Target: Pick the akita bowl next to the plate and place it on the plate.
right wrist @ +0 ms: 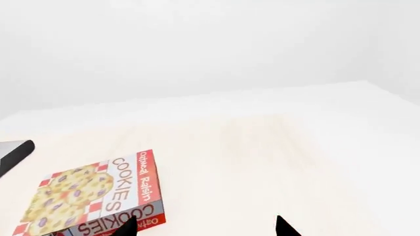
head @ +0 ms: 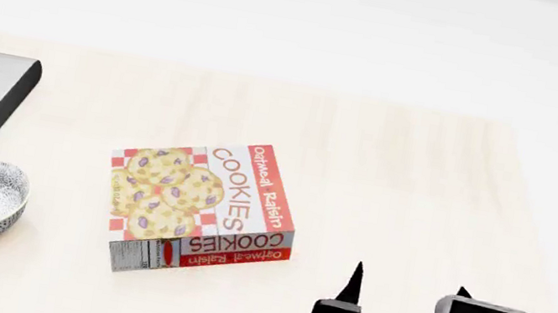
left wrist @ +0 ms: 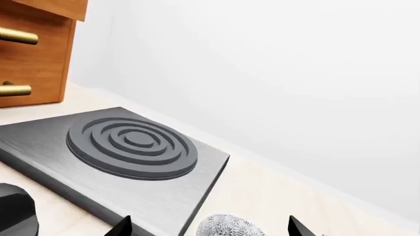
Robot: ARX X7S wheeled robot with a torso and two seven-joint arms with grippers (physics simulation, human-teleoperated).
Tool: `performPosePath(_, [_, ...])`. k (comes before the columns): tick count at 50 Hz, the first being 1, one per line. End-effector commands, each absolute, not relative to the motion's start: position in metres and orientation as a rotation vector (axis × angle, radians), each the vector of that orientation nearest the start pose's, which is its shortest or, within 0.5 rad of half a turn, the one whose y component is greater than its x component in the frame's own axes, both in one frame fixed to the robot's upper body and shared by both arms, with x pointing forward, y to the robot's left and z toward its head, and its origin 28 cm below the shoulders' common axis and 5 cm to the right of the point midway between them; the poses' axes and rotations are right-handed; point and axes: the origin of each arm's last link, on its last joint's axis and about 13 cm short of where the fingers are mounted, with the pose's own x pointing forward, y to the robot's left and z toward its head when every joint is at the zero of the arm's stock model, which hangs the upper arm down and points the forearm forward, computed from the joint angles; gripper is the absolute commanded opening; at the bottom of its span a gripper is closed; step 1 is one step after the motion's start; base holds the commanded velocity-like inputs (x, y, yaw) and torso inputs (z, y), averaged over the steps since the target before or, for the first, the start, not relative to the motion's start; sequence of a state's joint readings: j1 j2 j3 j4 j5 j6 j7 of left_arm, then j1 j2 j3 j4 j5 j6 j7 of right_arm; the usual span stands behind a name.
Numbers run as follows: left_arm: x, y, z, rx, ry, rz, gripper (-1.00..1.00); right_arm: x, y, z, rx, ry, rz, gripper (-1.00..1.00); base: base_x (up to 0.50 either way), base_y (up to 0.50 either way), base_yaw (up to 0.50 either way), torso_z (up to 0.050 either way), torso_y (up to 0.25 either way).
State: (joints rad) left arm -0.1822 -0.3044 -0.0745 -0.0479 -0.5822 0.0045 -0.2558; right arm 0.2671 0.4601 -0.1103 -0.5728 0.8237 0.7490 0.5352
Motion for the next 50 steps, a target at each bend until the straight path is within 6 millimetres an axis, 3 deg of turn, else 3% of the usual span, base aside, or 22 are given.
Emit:
performPosePath(1, [0.253,0.291,0.062,-0.307,-0.136,0.313,1.0,0.215,-0.125,0.127,0.032,-0.004,-0.048,1.0,0.0,0.0,0.0,0.0,0.0])
performPosePath(21, [0.252,0.29,0.063,-0.304,-0.135,0.306,1.0,0.211,-0.14,0.123,-0.065,-0.152,-0.173,1.0,0.0,0.0,0.0,0.0,0.0])
performPosePath(50, [0.252,0.29,0.063,-0.302,-0.139,0.303,1.0,0.194,-0.15,0.142,-0.059,-0.205,-0.23,1.0,0.0,0.0,0.0,0.0,0.0])
